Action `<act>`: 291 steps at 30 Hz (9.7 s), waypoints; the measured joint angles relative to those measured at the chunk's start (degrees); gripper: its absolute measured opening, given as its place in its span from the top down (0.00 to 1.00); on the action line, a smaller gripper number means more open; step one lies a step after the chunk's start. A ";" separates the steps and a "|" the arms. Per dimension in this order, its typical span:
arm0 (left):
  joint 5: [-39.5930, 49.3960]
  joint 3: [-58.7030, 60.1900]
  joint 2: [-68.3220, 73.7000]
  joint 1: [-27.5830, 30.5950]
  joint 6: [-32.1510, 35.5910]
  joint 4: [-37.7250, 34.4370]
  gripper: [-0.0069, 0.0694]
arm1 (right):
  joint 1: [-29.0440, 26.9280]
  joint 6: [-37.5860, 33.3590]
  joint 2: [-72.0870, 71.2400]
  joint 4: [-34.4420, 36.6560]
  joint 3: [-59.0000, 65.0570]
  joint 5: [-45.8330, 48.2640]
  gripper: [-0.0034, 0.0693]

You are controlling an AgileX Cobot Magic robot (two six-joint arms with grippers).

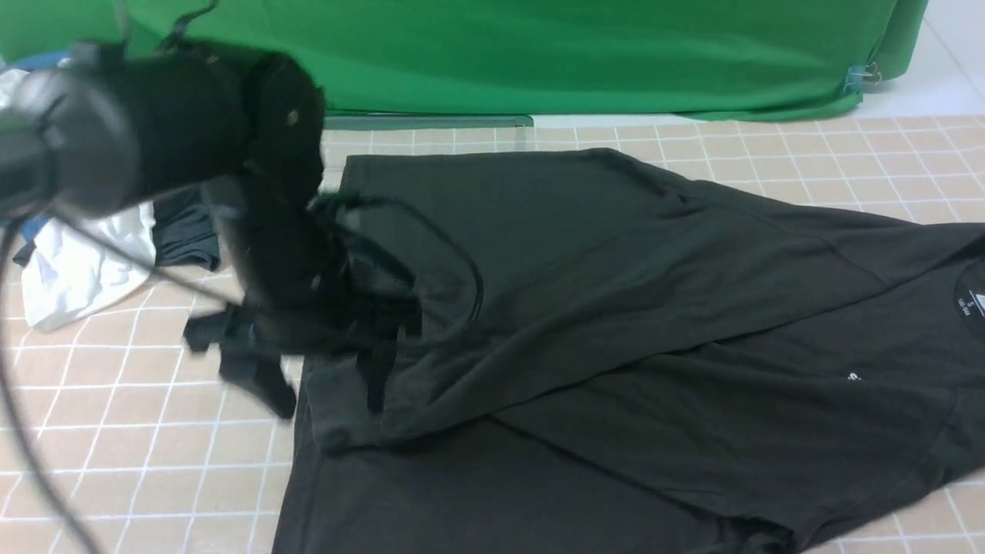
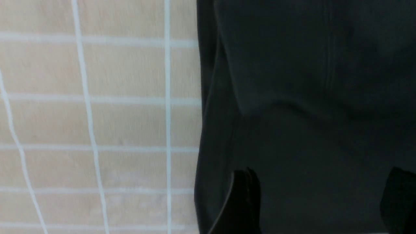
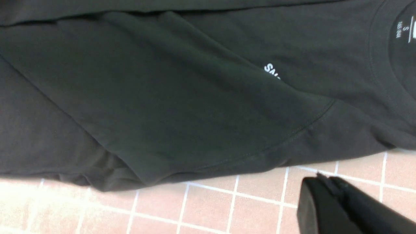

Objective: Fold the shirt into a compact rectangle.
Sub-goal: 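Grasp the near edge of the shirt at its hem and shoulder corners, then pull the folded dark garment lengthwise by its ends to straighten it flat on the table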

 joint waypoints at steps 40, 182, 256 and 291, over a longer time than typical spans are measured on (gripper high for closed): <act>-28.39 28.55 -9.75 0.00 -2.64 -8.57 0.87 | 0.00 -0.34 0.17 0.00 0.00 -0.57 0.91; -14.14 20.07 -20.15 0.29 3.14 -0.81 0.87 | -28.23 18.02 27.72 -5.02 2.98 -11.65 0.90; -39.96 -30.14 29.16 13.52 11.14 -7.01 0.83 | 5.22 -1.83 69.19 -5.19 -54.14 -11.44 0.19; -24.98 -33.44 26.42 13.52 21.95 -8.23 0.73 | 7.45 -1.05 74.20 -5.61 -56.79 -13.31 0.92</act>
